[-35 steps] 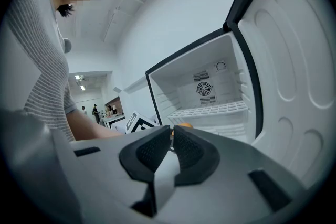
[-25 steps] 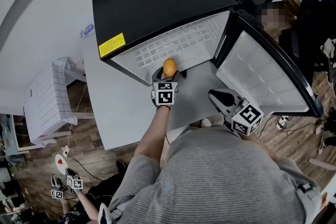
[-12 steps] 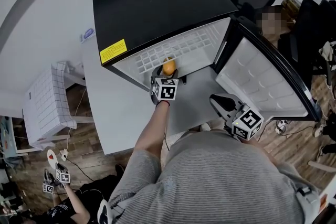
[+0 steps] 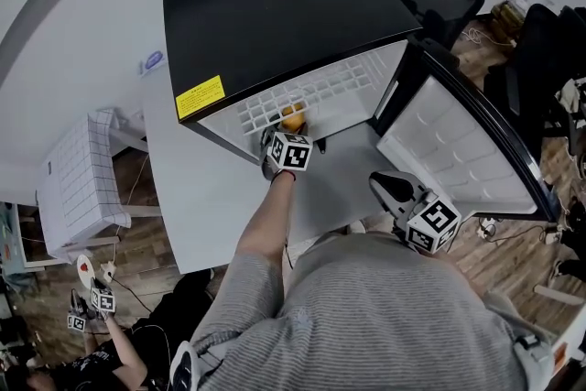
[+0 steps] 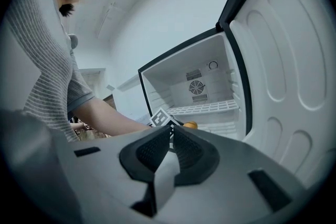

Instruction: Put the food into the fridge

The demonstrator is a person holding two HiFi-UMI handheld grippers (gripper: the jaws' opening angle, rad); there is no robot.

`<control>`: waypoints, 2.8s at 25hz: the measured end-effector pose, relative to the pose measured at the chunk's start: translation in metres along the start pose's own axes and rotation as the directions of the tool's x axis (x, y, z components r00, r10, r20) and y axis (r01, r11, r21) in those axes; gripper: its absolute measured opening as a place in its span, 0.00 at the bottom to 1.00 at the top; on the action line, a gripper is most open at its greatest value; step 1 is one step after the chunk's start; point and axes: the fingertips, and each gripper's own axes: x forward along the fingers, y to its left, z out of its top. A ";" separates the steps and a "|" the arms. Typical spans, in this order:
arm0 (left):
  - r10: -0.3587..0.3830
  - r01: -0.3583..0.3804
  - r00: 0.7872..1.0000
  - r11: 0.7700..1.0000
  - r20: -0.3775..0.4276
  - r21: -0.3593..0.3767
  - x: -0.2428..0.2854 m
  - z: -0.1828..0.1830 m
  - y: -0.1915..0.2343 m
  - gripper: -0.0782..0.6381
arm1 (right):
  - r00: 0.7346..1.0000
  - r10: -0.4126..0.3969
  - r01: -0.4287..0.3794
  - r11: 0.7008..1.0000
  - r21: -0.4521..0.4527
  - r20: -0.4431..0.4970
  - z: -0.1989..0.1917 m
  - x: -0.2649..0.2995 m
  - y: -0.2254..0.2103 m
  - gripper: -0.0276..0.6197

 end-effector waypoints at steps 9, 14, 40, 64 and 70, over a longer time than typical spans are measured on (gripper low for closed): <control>0.003 -0.006 1.000 0.996 -0.030 -0.088 0.023 0.001 0.003 0.54 | 0.999 -0.040 0.040 0.999 0.010 -0.016 -0.005 -0.010 -0.010 0.06; 0.003 -0.009 0.999 0.993 -0.053 -0.118 0.031 -0.001 0.005 0.54 | 0.998 -0.051 0.051 0.999 0.014 -0.023 -0.006 -0.013 -0.013 0.06; 0.024 -0.029 0.999 0.993 -0.046 -0.112 0.034 -0.002 0.013 0.55 | 0.998 -0.051 0.052 0.999 0.012 -0.038 -0.012 -0.017 -0.009 0.06; 0.048 -0.034 0.997 0.981 0.067 -0.190 -0.026 -0.007 -0.018 0.62 | 1.000 0.012 -0.012 1.000 -0.006 -0.001 -0.002 -0.001 0.001 0.06; 0.058 -0.029 0.991 0.971 0.118 -0.236 -0.055 0.000 -0.020 0.52 | 1.000 0.019 -0.019 1.000 -0.001 0.021 -0.002 -0.001 0.000 0.06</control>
